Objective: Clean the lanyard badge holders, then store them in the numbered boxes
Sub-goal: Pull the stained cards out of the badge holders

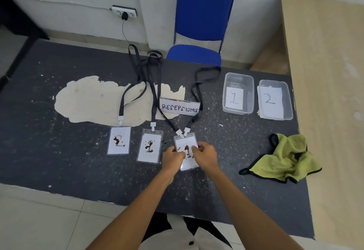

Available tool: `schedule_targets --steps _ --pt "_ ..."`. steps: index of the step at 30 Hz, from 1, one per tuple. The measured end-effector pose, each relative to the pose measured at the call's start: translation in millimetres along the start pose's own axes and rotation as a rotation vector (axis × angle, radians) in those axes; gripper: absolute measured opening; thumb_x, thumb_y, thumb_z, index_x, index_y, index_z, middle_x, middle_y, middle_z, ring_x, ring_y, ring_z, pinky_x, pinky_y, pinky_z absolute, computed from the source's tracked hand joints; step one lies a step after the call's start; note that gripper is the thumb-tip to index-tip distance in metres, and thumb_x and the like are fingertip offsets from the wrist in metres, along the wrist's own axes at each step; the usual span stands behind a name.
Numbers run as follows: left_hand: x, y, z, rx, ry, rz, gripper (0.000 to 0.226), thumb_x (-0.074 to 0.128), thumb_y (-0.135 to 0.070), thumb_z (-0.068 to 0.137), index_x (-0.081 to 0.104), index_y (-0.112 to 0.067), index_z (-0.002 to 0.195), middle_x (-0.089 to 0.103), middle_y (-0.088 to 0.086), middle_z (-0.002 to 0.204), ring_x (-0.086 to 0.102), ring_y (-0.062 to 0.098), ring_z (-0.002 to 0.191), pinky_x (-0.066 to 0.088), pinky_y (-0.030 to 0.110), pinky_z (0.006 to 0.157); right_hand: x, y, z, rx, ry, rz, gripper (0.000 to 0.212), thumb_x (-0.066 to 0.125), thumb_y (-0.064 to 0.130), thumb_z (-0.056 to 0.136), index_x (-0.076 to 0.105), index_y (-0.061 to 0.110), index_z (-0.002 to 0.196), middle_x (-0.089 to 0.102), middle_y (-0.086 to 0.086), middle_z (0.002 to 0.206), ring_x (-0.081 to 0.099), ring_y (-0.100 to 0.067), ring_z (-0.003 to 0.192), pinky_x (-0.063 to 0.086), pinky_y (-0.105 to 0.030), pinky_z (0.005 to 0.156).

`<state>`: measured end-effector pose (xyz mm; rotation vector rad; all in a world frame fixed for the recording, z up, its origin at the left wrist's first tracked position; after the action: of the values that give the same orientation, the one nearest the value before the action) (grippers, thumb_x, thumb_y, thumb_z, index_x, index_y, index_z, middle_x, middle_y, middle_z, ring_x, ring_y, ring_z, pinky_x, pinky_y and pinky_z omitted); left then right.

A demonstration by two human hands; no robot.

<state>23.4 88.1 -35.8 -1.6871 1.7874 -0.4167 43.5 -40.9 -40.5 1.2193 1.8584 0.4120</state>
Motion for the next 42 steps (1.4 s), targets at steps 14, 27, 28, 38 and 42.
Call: schedule_targets --steps 14,27,28,38,42 --pt "-84 -3 16 0.225 -0.132 0.154 0.021 0.055 -0.004 0.085 0.066 -0.013 0.101 0.066 0.010 0.098 0.063 0.014 0.076 0.043 0.010 0.045 66 46 -23 0.020 -0.014 0.142 0.017 0.061 0.020 0.089 0.060 0.009 0.102 0.063 0.006 0.077 0.061 -0.009 0.071 0.053 -0.026 0.066" --pt "-135 14 62 0.191 0.096 0.307 0.035 0.058 -0.011 0.082 0.062 -0.020 0.116 0.060 0.011 0.117 0.061 0.021 0.097 0.055 0.037 0.088 131 62 -24 0.078 -0.075 0.048 0.023 0.062 0.020 0.085 0.066 0.006 0.102 0.070 -0.009 0.094 0.062 -0.017 0.078 0.038 -0.015 0.054" --pt "-135 14 63 0.194 0.110 0.320 0.036 0.058 -0.011 0.081 0.062 -0.020 0.115 0.059 0.011 0.117 0.061 0.021 0.098 0.054 0.038 0.089 133 60 -23 0.077 -0.081 0.034 0.022 0.062 0.023 0.083 0.067 0.008 0.099 0.069 -0.011 0.093 0.061 -0.019 0.079 0.038 -0.016 0.055" --pt "-139 9 57 0.207 0.150 0.209 0.037 0.050 0.001 0.089 0.060 -0.021 0.118 0.064 -0.001 0.100 0.055 0.014 0.089 0.048 0.019 0.068 130 68 -26 0.119 -0.091 0.140 0.020 0.062 0.016 0.086 0.062 0.013 0.105 0.069 -0.006 0.088 0.064 -0.015 0.074 0.044 -0.021 0.054" --pt "-139 12 57 0.193 0.127 0.165 0.032 0.051 0.000 0.086 0.063 -0.021 0.107 0.066 -0.001 0.093 0.058 0.011 0.081 0.047 0.018 0.061 131 69 -28 0.121 -0.104 0.152 0.017 0.061 0.014 0.086 0.065 0.009 0.101 0.067 -0.003 0.077 0.060 -0.011 0.064 0.043 -0.018 0.049"
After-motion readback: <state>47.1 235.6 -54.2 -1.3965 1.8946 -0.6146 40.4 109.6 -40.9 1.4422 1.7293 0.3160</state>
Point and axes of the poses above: each hand's wrist, its own z-axis towards the middle knuckle, its own x-axis out of the palm, y = z × x, the point moved 3 cm from there along z, towards the middle knuckle
